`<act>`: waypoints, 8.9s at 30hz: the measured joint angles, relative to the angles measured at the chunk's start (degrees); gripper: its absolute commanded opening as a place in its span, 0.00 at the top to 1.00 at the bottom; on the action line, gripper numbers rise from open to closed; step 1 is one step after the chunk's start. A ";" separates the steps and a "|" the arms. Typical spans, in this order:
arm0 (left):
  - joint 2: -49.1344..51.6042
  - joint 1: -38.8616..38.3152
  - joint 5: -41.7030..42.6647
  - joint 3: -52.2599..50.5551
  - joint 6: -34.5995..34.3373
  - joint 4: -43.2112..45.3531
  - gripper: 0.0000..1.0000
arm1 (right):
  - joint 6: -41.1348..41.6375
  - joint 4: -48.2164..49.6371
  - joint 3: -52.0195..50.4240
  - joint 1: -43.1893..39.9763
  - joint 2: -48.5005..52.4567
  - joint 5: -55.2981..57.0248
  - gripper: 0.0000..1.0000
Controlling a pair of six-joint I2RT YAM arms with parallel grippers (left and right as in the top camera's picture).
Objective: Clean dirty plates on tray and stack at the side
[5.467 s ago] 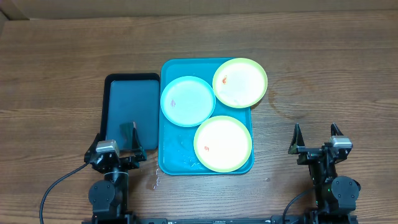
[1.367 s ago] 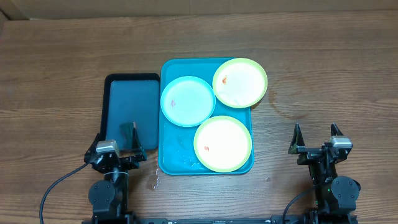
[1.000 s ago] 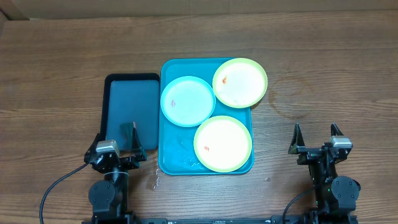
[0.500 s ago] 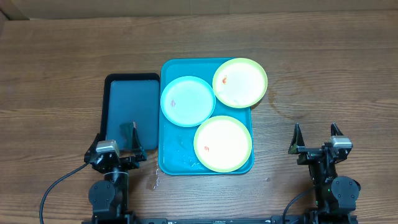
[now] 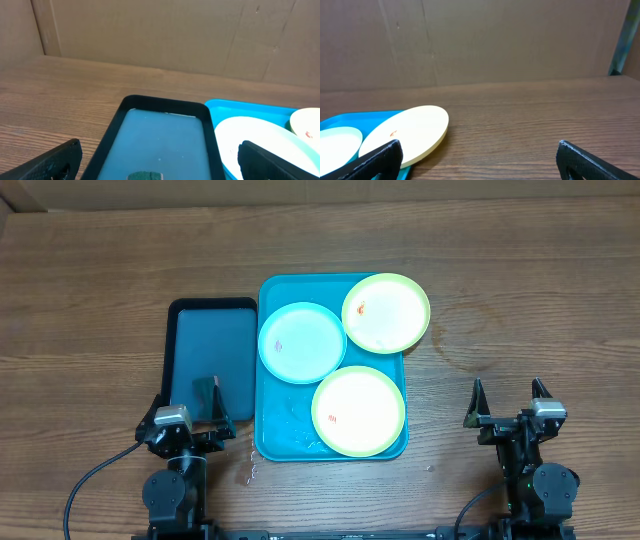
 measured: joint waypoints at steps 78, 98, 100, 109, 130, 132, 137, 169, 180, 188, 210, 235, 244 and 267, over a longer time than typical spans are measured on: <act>0.00 0.00 1.27 0.00 -0.02 2.43 0.00 | -0.02 0.00 0.00 -0.02 0.00 0.00 0.00; 27.98 0.02 14.56 50.62 4.72 -35.91 0.00 | 0.00 0.02 0.00 0.00 0.00 0.00 0.00; 33.44 0.02 14.64 58.10 5.09 -40.15 0.00 | -0.02 0.00 0.00 0.00 0.00 -0.02 0.00; 48.13 0.02 18.03 70.42 5.97 -52.11 0.00 | 0.26 1.86 0.00 -0.02 0.00 -2.71 0.01; 51.32 0.02 24.65 70.73 -4.46 -61.18 0.96 | 10.10 -8.61 21.40 0.00 11.15 -16.50 0.00; 52.22 0.02 23.58 71.52 -4.70 -64.02 0.96 | 10.34 -11.58 28.83 -0.02 16.61 -16.55 0.00; 57.55 0.02 19.71 76.96 -4.22 -73.55 0.75 | 10.45 -21.94 46.42 0.00 30.62 -17.86 0.00; 68.94 0.02 17.07 86.71 1.01 -78.38 0.00 | 9.31 -60.94 89.20 15.80 87.82 -29.81 0.33; 69.44 0.02 16.83 86.71 1.66 -77.96 0.00 | 9.35 -56.50 89.18 25.33 101.59 -22.03 0.41; 70.49 0.02 14.88 86.71 1.66 -79.19 0.02 | 9.22 -51.12 88.87 25.51 108.21 -20.74 0.42; 72.78 0.02 14.32 86.71 1.66 -79.82 0.12 | 9.25 -35.34 80.02 25.49 110.36 -19.54 0.53; 72.78 0.02 14.32 86.71 1.66 -78.68 0.10 | 24.50 -13.57 67.06 31.06 110.40 -9.31 0.64; 72.78 0.02 14.32 86.71 1.66 -78.58 0.09 | 25.38 -9.79 67.06 32.65 110.40 -3.15 0.62; 74.88 0.02 14.32 86.71 1.66 -78.38 0.12 | 26.82 -14.16 67.06 33.09 109.53 -3.87 0.67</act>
